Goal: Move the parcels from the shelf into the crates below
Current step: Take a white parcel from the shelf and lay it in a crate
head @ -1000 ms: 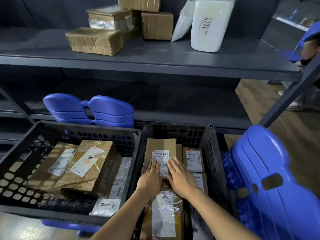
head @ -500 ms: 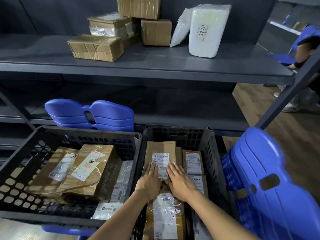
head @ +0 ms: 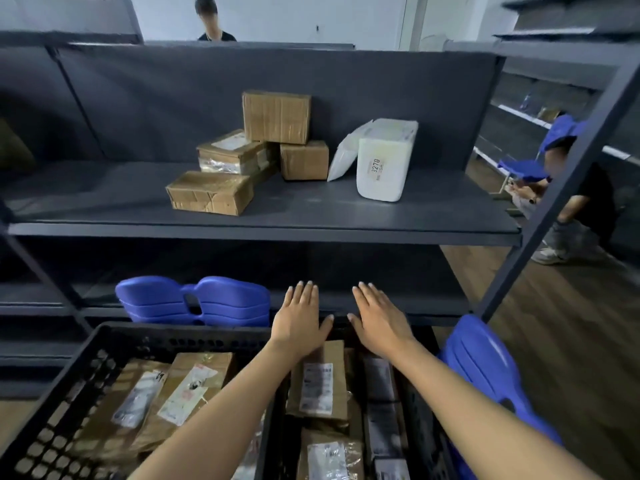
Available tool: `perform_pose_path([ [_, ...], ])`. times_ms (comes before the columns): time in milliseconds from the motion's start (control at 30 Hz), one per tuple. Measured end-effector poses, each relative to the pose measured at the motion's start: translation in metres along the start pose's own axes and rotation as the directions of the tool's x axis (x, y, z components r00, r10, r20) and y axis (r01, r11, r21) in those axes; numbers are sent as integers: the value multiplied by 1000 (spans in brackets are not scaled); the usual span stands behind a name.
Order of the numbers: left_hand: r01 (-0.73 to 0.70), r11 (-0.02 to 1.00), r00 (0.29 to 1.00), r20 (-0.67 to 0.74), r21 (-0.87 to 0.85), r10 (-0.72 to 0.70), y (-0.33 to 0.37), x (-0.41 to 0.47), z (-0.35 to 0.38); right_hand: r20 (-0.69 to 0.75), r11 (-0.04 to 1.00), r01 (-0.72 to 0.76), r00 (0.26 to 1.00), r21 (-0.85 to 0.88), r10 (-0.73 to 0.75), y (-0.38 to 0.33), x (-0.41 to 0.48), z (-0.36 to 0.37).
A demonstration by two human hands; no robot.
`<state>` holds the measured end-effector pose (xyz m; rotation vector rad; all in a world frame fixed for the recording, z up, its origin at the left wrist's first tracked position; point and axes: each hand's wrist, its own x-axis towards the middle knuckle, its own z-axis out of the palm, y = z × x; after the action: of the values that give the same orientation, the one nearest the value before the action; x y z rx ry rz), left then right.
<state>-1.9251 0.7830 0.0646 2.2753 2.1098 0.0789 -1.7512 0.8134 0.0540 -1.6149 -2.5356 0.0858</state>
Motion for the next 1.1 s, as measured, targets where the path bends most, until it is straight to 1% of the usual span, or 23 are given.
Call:
perform_pose_path([
  [133,-24,1000,995,-102,-16,22,0,28,-50,-106,999,-44,993,16,45,7,22,-45],
  [267,-47,998,989,-146,-39,41,4,53,-86,-167,989,-120,977,90,134,17,42,-81],
  [367,-53,997,986,-158,-51,44,9,77,-104,-175,980,-163,968,114,181,31,60,-102],
  [500,-55,997,985,-165,-57,45,17,116,-120,-201,977,-183,959,106,201,58,91,-126],
  [667,1,991,974,-224,-134,-31,26,170,-141,-228,979,-179,953,103,198,92,134,-149],
  [767,1,991,968,-248,-136,-35,31,204,-152,-241,972,-208,943,107,228,115,159,-160],
  [867,1,985,966,-255,-174,-46,33,239,-164,-246,963,-238,933,126,263,132,183,-170],
  [1000,8,973,962,-265,-230,-71,33,283,-174,-263,948,-254,917,194,299,146,214,-179],
  [1100,30,941,966,-230,-337,-114,34,308,-179,-259,925,-277,903,261,343,156,239,-180],
])
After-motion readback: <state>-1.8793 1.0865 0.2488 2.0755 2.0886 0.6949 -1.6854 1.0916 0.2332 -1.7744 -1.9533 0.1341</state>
